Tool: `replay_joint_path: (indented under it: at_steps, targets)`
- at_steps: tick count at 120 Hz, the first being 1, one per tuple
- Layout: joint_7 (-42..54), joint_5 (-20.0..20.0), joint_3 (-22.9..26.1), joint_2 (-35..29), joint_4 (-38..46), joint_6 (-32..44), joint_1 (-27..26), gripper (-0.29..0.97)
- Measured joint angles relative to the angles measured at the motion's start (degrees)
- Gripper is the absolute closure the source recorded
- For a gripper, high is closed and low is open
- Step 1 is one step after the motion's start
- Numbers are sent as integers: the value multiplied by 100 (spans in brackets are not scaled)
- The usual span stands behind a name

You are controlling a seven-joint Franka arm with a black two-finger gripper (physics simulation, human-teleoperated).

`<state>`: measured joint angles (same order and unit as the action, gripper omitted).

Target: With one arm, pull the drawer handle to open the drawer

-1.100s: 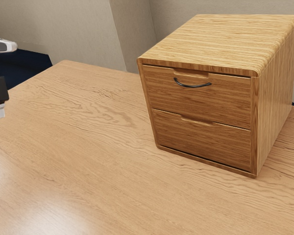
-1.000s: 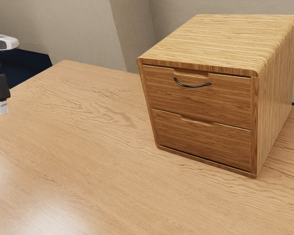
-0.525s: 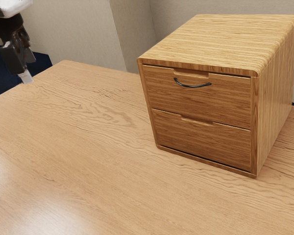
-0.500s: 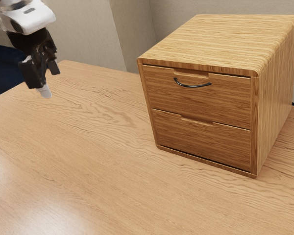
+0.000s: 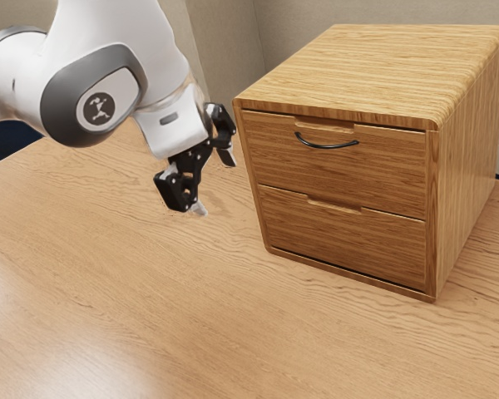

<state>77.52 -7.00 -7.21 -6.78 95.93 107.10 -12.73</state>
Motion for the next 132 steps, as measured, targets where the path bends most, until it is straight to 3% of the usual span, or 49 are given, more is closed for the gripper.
replay_joint_path:
  at_steps: [46, 132]
  targets:
    - [593, -62, -15, -44, 107, 1172, -654, 0]
    - [1051, -73, -100, 578, -20, 2156, -676, 0]
